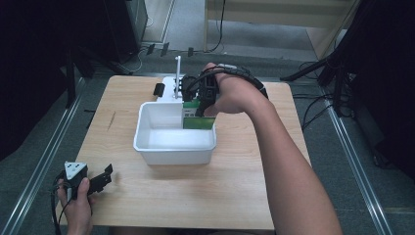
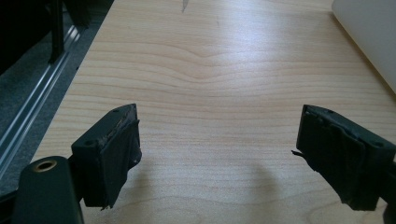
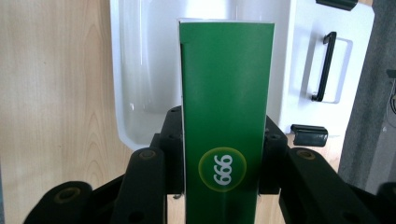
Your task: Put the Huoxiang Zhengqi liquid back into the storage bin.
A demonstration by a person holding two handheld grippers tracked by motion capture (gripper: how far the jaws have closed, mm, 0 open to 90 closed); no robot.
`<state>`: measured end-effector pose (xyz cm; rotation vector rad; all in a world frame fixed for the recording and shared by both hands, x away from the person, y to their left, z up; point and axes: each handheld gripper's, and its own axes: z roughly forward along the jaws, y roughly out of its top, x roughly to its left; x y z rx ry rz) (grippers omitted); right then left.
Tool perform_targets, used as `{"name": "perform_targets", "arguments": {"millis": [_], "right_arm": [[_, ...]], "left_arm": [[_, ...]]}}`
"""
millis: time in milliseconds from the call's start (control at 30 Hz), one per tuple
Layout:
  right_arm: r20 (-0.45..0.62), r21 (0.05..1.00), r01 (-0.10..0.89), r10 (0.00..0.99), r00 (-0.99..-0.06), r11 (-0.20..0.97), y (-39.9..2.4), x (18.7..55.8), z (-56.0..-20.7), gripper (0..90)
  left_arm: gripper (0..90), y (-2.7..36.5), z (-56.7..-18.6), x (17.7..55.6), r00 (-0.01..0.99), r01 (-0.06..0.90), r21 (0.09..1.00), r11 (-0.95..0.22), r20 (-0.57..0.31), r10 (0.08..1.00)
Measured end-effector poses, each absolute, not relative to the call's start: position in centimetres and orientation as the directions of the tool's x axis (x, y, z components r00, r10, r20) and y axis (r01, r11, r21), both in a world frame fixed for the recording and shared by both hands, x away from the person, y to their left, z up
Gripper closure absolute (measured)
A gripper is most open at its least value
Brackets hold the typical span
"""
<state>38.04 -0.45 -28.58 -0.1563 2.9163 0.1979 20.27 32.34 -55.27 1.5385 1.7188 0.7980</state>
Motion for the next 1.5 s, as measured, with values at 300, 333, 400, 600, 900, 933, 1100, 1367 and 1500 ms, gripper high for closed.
{"name": "perform_targets", "arguments": {"millis": [300, 333, 400, 600, 900, 933, 1100, 1367, 1500], "right_arm": [[-0.201, 0.115, -0.119, -0.094, -0.975, 0.986, -0.4, 38.6, -30.5, 63.9], [-0.201, 0.114, -0.116, -0.091, -0.975, 0.987, -0.3, 38.6, -30.7, 63.9], [-0.204, 0.109, -0.126, -0.102, -0.974, 0.986, -0.3, 38.8, -31.1, 63.9], [-0.191, 0.106, -0.129, -0.107, -0.976, 0.986, -0.1, 39.2, -32.6, 63.9], [-0.184, 0.103, -0.138, -0.117, -0.976, 0.985, 0.3, 39.8, -34.8, 63.8], [-0.181, 0.102, -0.13, -0.11, -0.977, 0.986, 0.3, 39.8, -35.0, 63.8], [-0.175, 0.103, -0.132, -0.113, -0.978, 0.986, 0.4, 40.2, -36.0, 63.8], [-0.166, 0.084, -0.133, -0.118, -0.979, 0.988, 0.9, 40.7, -37.7, 63.7], [-0.157, 0.085, -0.132, -0.117, -0.981, 0.988, 1.0, 40.8, -38.3, 63.5]], "left_arm": [[14.5, 32.3, -55.3, 20.3, -0.061, 0.575, 0.811, 0.108, -0.089, 0.994], [14.5, 32.3, -55.3, 20.3, -0.061, 0.575, 0.811, 0.107, -0.088, 0.994], [14.5, 32.3, -55.3, 20.3, -0.061, 0.575, 0.811, 0.108, -0.09, 0.994], [14.6, 32.4, -55.2, 20.3, -0.059, 0.577, 0.81, 0.109, -0.091, 0.994], [14.5, 32.4, -55.2, 20.3, -0.059, 0.577, 0.81, 0.109, -0.092, 0.994], [14.5, 32.4, -55.2, 20.3, -0.059, 0.577, 0.81, 0.109, -0.092, 0.994], [14.6, 32.4, -55.3, 20.3, -0.06, 0.575, 0.811, 0.11, -0.092, 0.994], [14.5, 32.4, -55.3, 20.3, -0.06, 0.573, 0.812, 0.112, -0.094, 0.994], [14.6, 32.4, -55.3, 20.3, -0.06, 0.573, 0.812, 0.112, -0.094, 0.994]]}}
